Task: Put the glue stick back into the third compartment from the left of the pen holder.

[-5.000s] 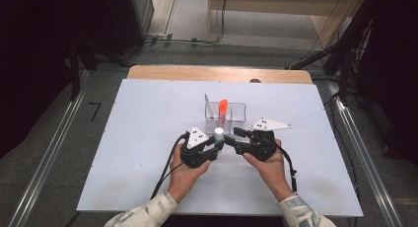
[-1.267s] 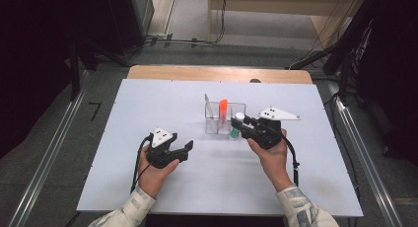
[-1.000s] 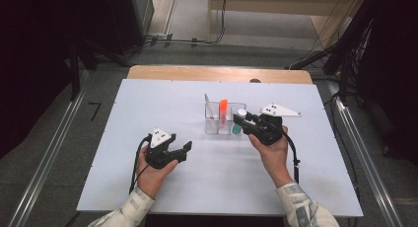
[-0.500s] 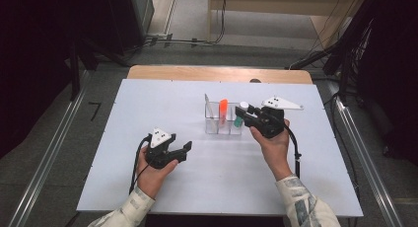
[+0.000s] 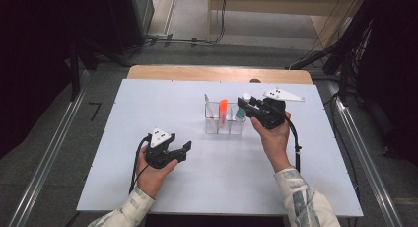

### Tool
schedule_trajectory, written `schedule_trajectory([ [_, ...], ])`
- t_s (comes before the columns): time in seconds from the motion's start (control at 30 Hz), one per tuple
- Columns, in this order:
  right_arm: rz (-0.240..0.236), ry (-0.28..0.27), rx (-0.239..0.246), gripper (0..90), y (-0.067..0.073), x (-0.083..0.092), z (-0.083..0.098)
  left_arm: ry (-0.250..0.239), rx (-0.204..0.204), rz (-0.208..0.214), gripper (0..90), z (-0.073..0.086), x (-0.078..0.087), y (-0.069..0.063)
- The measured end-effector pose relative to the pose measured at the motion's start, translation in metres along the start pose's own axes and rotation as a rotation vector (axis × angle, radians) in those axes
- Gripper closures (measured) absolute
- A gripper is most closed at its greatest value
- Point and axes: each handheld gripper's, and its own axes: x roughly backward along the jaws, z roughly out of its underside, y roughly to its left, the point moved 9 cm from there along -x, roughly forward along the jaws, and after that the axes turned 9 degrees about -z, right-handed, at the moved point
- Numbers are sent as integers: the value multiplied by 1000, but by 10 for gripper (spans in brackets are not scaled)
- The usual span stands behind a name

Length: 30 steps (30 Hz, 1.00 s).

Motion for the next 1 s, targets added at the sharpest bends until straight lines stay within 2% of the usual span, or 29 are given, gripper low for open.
schedule_trajectory([
  [0.27,22,25,-7,625,-9,-11,6,0,4,-1,321,0,0,1],
  [0.67,40,81,17,624,-11,-26,26,-1,6,1,321,0,0,1],
  [1.0,50,111,25,623,-12,-32,39,1,4,0,320,0,0,1],
])
